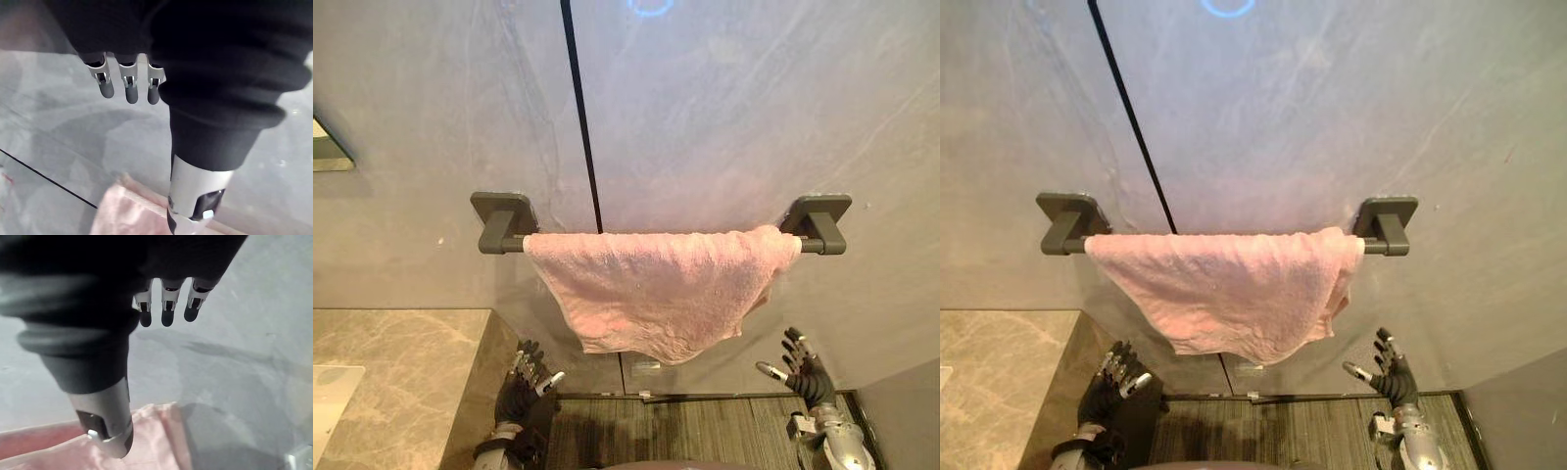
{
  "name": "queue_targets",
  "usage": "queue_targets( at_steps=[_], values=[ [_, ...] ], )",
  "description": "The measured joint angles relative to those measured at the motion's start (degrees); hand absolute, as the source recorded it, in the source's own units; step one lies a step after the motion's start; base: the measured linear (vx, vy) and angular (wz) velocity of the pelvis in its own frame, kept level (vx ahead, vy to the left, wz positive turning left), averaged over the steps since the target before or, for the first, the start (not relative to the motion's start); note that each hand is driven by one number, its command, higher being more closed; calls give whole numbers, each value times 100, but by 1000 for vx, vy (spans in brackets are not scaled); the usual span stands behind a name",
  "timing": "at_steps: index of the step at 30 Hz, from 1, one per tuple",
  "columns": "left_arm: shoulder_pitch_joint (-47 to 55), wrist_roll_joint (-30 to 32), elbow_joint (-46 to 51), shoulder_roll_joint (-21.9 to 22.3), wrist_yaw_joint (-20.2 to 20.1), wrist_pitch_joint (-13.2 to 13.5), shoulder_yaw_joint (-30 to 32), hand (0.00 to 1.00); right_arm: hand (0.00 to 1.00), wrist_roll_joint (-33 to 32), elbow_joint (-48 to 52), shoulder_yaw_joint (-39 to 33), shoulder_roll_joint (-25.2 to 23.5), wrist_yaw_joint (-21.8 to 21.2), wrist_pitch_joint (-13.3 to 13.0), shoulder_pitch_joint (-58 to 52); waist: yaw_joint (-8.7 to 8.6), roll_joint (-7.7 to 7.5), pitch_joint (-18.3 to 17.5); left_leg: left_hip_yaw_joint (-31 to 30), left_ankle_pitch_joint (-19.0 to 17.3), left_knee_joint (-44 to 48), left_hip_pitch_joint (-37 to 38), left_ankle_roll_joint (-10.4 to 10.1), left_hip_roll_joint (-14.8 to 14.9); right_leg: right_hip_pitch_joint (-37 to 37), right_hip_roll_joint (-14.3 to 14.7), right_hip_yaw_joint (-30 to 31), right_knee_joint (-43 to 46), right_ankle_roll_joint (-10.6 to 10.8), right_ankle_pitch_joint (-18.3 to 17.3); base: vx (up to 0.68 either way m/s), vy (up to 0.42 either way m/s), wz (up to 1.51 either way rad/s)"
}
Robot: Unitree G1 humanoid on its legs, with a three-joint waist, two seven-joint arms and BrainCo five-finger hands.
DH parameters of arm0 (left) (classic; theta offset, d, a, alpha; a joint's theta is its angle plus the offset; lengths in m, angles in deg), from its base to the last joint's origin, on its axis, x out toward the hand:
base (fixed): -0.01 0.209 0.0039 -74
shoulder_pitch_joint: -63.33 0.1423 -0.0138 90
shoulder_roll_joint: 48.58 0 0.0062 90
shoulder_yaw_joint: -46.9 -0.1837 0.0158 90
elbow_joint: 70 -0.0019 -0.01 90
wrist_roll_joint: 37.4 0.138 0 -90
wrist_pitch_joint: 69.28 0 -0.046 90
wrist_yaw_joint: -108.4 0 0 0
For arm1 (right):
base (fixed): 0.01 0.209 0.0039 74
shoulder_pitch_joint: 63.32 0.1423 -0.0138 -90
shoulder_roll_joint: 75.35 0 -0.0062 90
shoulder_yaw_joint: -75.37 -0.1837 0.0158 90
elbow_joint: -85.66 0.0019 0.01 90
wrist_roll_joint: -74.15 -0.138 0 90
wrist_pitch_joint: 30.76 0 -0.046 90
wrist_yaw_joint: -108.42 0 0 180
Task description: Organize washtable
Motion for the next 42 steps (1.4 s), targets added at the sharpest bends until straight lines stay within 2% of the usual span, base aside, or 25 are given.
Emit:
queue_targets(
  at_steps=[6, 15, 26, 29, 31, 33, 35, 36, 37, 39, 40, 41, 42],
  values=[
    [-233, 585, -1298, -100, 341, -85, -52, 0, 0, 111, -1118, 13, 5, 165, 101, 52, 87, 75, -90, 29, 2, -1, 16, -2, 8, -96, -13, -10, 208, -8, -103, -37, -21, -2],
    [-544, 1004, -2764, -142, 758, -89, -49, 0, 0, 665, -2512, 147, 104, 466, 183, 312, 100, 67, -123, 20, 59, -141, 0, -25, -2, -175, -1, -29, 183, -8, -102, -17, -8, 0],
    [-738, 1326, -3270, -210, 990, -81, -49, 0, 0, 1008, -3162, 240, 114, 599, 191, 605, 100, 16, -81, -15, 62, -199, 60, -32, -12, -176, 53, -10, 90, -7, -99, 5, -3, 0],
    [-731, 1333, -3278, -231, 992, -78, -44, 0, 0, 1064, -3197, 282, 132, 657, 191, 657, 129, -11, -16, 141, 53, -194, 30, -41, -2, -303, 77, 117, 172, -12, -99, -44, -7, -23],
    [-768, 1332, -3243, -298, 996, -67, -37, 0, 0, 1171, -3175, 497, 207, 661, 191, 846, 168, -68, 103, 313, -18, -24, -201, -45, 37, -753, 65, 347, 675, -29, -256, -88, -11, -54],
    [-1000, 1329, -3000, -447, 1035, -66, -43, 0, 0, 1313, -3011, 681, 211, 650, 190, 1024, 180, -208, 464, 330, -397, 870, -797, -43, 90, -1387, -21, 586, 1645, 92, -518, -112, -32, -17],
    [-1157, 1319, -2808, -447, 1101, -69, -57, 0, 0, 1351, -2955, 680, 224, 653, 200, 999, 180, -187, 551, 98, -562, 1377, -1191, -36, 250, -1613, 71, 867, 2031, 90, -544, -97, -23, 57],
    [-1209, 1316, -2642, -420, 1105, -62, -63, 0, 0, 1350, -2931, 692, 226, 649, 213, 903, 127, -167, 571, -134, -563, 1527, -1339, -36, 287, -1703, 57, 968, 2423, -23, -701, -30, -11, 97],
    [-1222, 1314, -2557, -416, 1106, -62, -67, 0, 0, 1348, -2889, 698, 223, 647, 218, 845, 111, -180, 573, -263, -563, 1620, -1380, -36, 285, -1724, 13, 1016, 2681, -42, -796, 60, -100, 120],
    [-1227, 1240, -2200, -441, 1119, -53, -97, 0, 0, 1339, -2584, 744, 229, 646, 218, 608, 130, -291, 505, -692, -540, 1989, -1738, -76, 305, -1726, -267, 1441, 3619, 33, -908, 44, -239, 104],
    [-1225, 1217, -2147, -451, 1122, -49, -94, 0, 0, 1338, -2516, 745, 230, 646, 219, 607, 145, -322, 482, -740, -527, 2066, -1838, -99, 322, -1712, -317, 1581, 3724, 32, -906, -67, -323, 81],
    [-1230, 1124, -2115, -463, 1135, -46, -99, 0, 0, 1328, -2381, 745, 238, 647, 202, 655, 181, -375, 450, -887, -469, 2249, -2089, -201, 382, -1598, -385, 1975, 3733, 58, -920, -87, -293, 58],
    [-1229, 1117, -2119, -451, 1165, -51, -108, 0, 0, 1327, -2324, 745, 246, 647, 199, 702, 231, -419, 425, -955, -422, 2338, -2211, -282, 441, -1492, -311, 2170, 3556, 292, -1115, -144, -413, 56]
  ],
)
